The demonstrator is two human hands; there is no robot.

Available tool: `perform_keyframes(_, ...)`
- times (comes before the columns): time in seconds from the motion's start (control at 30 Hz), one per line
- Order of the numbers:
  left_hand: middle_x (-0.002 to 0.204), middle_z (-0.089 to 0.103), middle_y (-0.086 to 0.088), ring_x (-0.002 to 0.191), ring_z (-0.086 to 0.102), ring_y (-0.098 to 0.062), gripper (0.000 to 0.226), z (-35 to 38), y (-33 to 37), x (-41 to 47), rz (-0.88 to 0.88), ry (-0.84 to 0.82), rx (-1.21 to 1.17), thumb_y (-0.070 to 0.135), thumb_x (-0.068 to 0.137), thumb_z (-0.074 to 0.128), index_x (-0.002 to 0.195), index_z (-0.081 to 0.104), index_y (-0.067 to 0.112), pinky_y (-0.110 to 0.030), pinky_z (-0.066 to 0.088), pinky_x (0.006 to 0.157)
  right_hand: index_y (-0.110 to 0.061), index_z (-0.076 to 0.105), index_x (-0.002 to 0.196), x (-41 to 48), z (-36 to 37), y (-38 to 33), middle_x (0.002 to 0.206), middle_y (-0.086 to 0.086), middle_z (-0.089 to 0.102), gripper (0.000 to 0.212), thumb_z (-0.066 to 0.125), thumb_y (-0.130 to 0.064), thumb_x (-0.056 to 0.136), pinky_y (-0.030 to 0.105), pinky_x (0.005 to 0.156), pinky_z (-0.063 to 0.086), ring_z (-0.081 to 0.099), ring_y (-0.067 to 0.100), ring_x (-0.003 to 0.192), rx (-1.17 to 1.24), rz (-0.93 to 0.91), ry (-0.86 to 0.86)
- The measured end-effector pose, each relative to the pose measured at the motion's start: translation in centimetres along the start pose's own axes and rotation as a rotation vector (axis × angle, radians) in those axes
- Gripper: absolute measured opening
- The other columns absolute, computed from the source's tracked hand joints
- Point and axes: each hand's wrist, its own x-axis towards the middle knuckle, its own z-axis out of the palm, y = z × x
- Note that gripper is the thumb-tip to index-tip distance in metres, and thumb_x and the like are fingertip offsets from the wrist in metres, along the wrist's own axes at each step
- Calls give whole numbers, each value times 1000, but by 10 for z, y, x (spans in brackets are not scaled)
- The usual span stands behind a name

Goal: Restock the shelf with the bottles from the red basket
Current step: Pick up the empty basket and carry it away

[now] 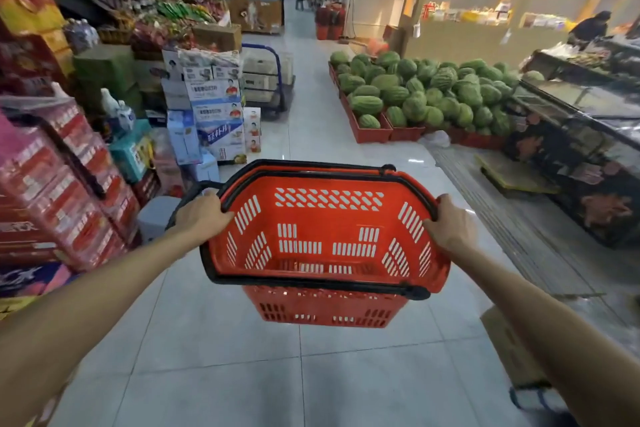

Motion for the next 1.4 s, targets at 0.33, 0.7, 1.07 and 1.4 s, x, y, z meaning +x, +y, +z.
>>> perform_keyframes(0.33, 84, 72, 4, 67, 68, -13, 38, 73, 37, 266, 45, -139, -49, 59, 72, 71, 95, 65, 30, -37, 61, 63, -19, 46, 110, 260, 127, -18, 88, 11, 66, 34, 62, -32, 83, 46, 69, 57, 65, 37, 76, 4, 5, -109)
perform_keyframes(0.7, 93, 69, 7, 71, 70, -13, 74, 180, 58, 512, -105, -281, -72, 83, 59, 65, 114, 57, 33, -38, 63, 65, -11, 56, 100, 490, 247, -31, 86, 9, 67, 24, 60, -32, 90, 43, 67, 60, 64, 28, 68, -26, 81, -248)
perform_keyframes(1.07, 101, 67, -8, 88, 67, -31, 60, 283, 114, 677, -213, -463, -72, 53, 82, 75, 112, 52, 7, -37, 54, 71, -10, 57, 104, 638, 430, -43, 93, 11, 67, 22, 59, -25, 87, 41, 68, 56, 62, 32, 74, -67, 320, -377)
perform_keyframes(1.4, 99, 68, -7, 80, 62, -28, 48, 469, 109, 792, -361, -563, -99, 44, 87, 72, 115, 54, 10, -36, 51, 71, -5, 55, 120, 701, 632, 1, 99, 11, 62, 40, 71, -15, 85, 34, 74, 44, 52, 28, 80, 66, 593, -508)
